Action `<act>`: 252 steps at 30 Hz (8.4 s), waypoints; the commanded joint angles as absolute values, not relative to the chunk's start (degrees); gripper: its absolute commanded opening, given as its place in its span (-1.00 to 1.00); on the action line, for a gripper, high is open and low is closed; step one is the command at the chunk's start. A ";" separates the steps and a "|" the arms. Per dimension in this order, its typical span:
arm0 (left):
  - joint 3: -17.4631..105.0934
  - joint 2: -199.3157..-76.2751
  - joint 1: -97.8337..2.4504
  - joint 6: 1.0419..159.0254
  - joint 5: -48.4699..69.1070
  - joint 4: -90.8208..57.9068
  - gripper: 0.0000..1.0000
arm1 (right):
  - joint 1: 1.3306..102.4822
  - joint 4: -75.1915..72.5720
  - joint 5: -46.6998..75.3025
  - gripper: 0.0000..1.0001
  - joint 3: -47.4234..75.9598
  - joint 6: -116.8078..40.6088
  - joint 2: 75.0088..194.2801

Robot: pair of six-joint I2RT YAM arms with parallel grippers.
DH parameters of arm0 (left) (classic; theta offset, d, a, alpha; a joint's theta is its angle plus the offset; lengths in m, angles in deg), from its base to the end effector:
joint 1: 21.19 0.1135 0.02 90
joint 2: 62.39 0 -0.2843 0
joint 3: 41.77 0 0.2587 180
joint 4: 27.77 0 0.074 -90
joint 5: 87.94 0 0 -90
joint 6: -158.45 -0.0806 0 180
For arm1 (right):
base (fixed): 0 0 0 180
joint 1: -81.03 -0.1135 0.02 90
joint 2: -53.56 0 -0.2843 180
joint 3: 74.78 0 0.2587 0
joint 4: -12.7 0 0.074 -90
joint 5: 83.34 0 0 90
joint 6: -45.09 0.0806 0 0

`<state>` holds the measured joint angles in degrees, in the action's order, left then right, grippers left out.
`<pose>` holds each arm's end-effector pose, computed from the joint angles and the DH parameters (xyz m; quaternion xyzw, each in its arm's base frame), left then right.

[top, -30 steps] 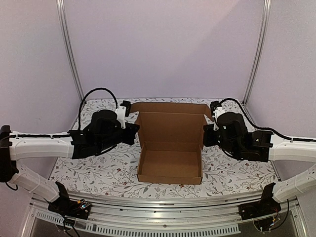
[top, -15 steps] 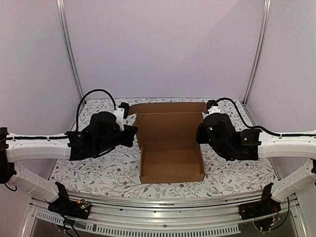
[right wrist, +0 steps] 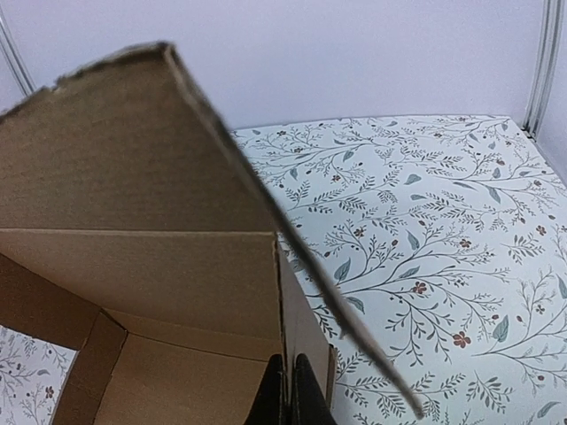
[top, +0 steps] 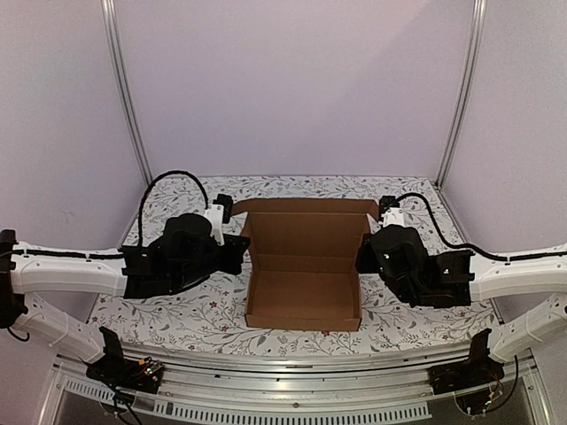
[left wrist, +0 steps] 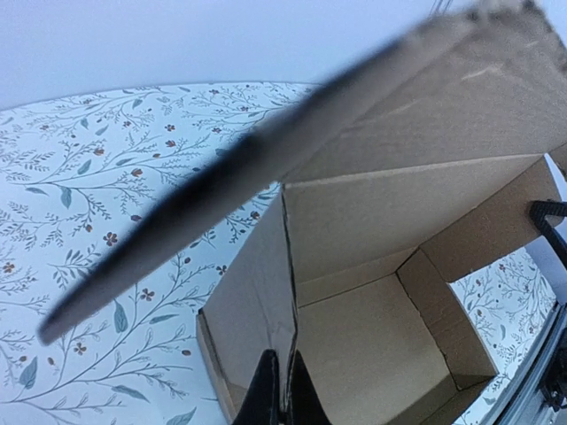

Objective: Fold the paper box

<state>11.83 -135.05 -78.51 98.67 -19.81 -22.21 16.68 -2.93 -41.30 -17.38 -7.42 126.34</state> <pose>0.1954 -0.2490 0.2384 0.0940 0.8273 -0.2515 0.4934 0.1816 0.2400 0.2505 0.0099 0.8200 0.1262 0.5582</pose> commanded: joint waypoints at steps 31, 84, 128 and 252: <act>5.36 -137.67 -95.38 108.58 -32.02 -11.85 -1.00 | 5.04 -2.45 -45.87 -0.79 -27.18 5.47 127.00; 9.30 -146.02 -100.11 109.46 -39.64 -9.60 -1.00 | 5.33 -34.31 -38.72 0.07 6.58 -28.70 110.42; 9.71 -141.11 -102.38 108.70 -30.57 -3.42 0.00 | 14.20 -15.22 -19.73 -1.00 1.53 -18.27 145.17; 13.21 -155.44 -58.54 104.18 20.34 -23.48 0.74 | 48.19 22.74 19.77 -1.00 -41.13 8.11 139.81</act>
<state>15.37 -158.18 -60.35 103.26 19.40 -23.70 48.11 29.55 20.35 -39.30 9.26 137.07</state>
